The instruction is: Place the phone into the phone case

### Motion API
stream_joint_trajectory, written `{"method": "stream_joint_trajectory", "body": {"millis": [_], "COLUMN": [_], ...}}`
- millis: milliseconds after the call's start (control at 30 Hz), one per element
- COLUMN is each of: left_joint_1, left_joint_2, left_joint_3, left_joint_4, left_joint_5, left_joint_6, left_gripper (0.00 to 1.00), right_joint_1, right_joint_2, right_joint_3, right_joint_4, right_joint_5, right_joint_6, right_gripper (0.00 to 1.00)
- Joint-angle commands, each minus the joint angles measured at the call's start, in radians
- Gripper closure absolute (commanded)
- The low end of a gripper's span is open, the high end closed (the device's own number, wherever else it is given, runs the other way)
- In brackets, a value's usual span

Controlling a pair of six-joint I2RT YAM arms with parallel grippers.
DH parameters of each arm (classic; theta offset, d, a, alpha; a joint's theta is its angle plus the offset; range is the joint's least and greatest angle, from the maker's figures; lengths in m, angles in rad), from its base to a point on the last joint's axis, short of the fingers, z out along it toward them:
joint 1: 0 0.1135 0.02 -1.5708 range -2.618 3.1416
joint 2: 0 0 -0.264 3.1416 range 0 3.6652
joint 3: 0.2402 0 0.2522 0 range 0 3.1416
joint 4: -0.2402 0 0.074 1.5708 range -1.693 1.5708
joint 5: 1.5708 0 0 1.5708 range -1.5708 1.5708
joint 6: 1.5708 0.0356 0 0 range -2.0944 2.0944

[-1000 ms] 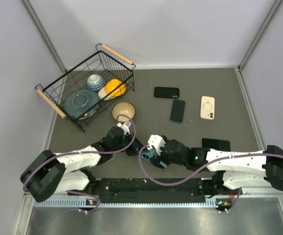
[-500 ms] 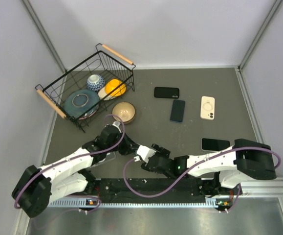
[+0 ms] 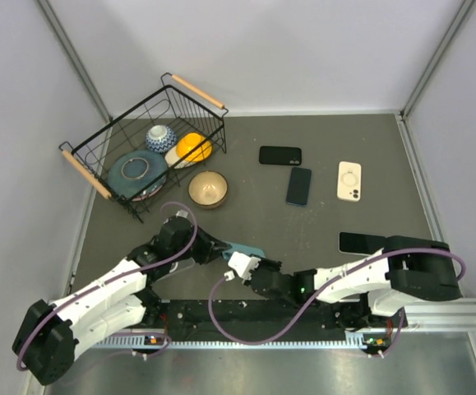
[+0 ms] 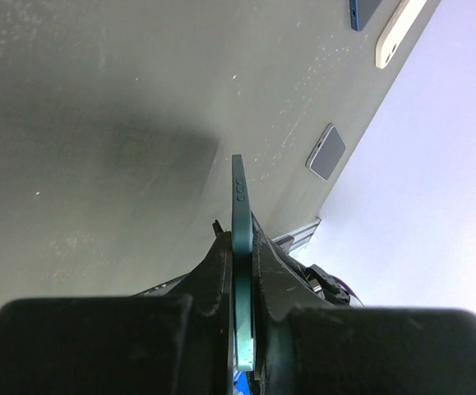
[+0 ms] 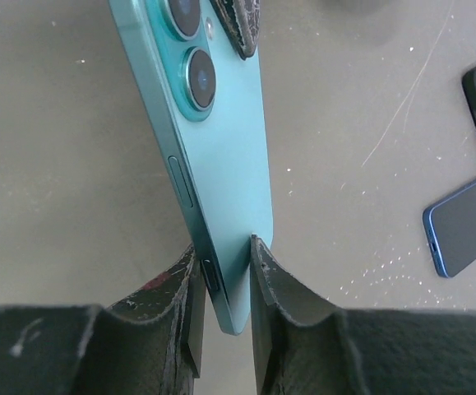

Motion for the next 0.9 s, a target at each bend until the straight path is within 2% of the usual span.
{"method": "stream_joint_trajectory", "body": {"millis": [0,33,100,200,233,267,367,433,467,533,567,600,667,733,867], "left_joint_1": [-0.010,-0.008,-0.008,-0.010,-0.008,-0.007,-0.007,-0.008,-0.007,-0.007,-0.007,-0.007,-0.007,-0.007,-0.007], "left_joint_2": [-0.041,-0.049,-0.070,-0.100,-0.107,-0.113,-0.129,-0.132,-0.135,-0.141,-0.147,-0.159,-0.175,-0.193,-0.212], "left_joint_3": [-0.022,-0.026,-0.039,-0.068,-0.070,-0.070,-0.064,-0.064,-0.065,-0.073,-0.078,-0.079,-0.073,-0.059,0.029], "left_joint_4": [0.040,0.039,0.040,0.074,0.074,0.068,0.047,0.044,0.042,0.040,0.036,0.031,0.022,-0.010,-0.133], "left_joint_5": [0.108,0.111,0.113,0.131,0.130,0.125,0.117,0.116,0.119,0.125,0.130,0.128,0.121,0.096,0.009], "left_joint_6": [-0.039,-0.042,-0.066,-0.100,-0.102,-0.092,-0.063,-0.049,-0.040,-0.031,-0.029,-0.026,-0.011,0.021,0.075], "left_gripper": [1.00,1.00,1.00,1.00,1.00,1.00,1.00,0.94,0.88,0.62,0.55,0.38,0.24,0.11,0.03], "right_joint_1": [0.021,0.024,0.030,0.046,0.053,0.058,0.064,0.062,0.062,0.062,0.062,0.062,0.062,0.062,0.032], "right_joint_2": [0.022,0.040,0.103,0.153,0.155,0.154,0.134,0.115,0.111,0.109,0.111,0.115,0.123,0.121,0.092], "right_joint_3": [0.011,0.027,0.049,0.081,0.074,0.066,0.040,0.017,0.009,0.000,0.005,0.012,0.025,0.017,-0.006], "right_joint_4": [0.240,0.247,0.257,0.258,0.279,0.299,0.330,0.359,0.372,0.382,0.355,0.329,0.295,0.290,0.261], "right_joint_5": [0.042,0.098,0.146,0.196,0.231,0.243,0.254,0.257,0.262,0.271,0.275,0.283,0.304,0.314,0.303], "right_joint_6": [-0.044,-0.055,-0.090,-0.103,-0.107,-0.116,-0.081,-0.064,-0.049,-0.035,-0.017,-0.004,0.014,0.025,0.124], "right_gripper": [0.76,0.70,0.70,0.81,0.92,0.97,1.00,1.00,1.00,1.00,1.00,1.00,1.00,1.00,1.00]}}
